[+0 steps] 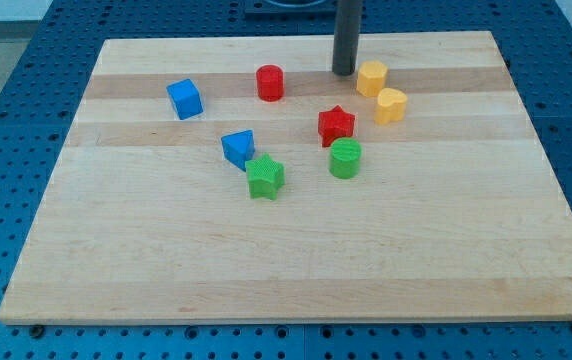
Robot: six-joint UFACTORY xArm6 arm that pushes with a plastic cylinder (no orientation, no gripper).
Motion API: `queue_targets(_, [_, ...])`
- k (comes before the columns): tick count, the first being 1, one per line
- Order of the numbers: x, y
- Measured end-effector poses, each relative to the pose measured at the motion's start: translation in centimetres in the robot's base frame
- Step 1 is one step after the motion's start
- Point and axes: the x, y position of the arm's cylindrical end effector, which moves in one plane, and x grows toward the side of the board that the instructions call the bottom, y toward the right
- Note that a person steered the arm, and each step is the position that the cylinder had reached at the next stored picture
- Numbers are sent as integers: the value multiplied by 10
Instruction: Move your arm towards green circle
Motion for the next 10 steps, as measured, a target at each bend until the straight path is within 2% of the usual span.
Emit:
queue_targets(1, [28,-35])
queue_targets(3, [71,-69])
queue_targets(4, [76,-69])
queue_targets(6, [124,-69])
queue_targets(8, [142,-65])
queue_targets(10, [145,-32])
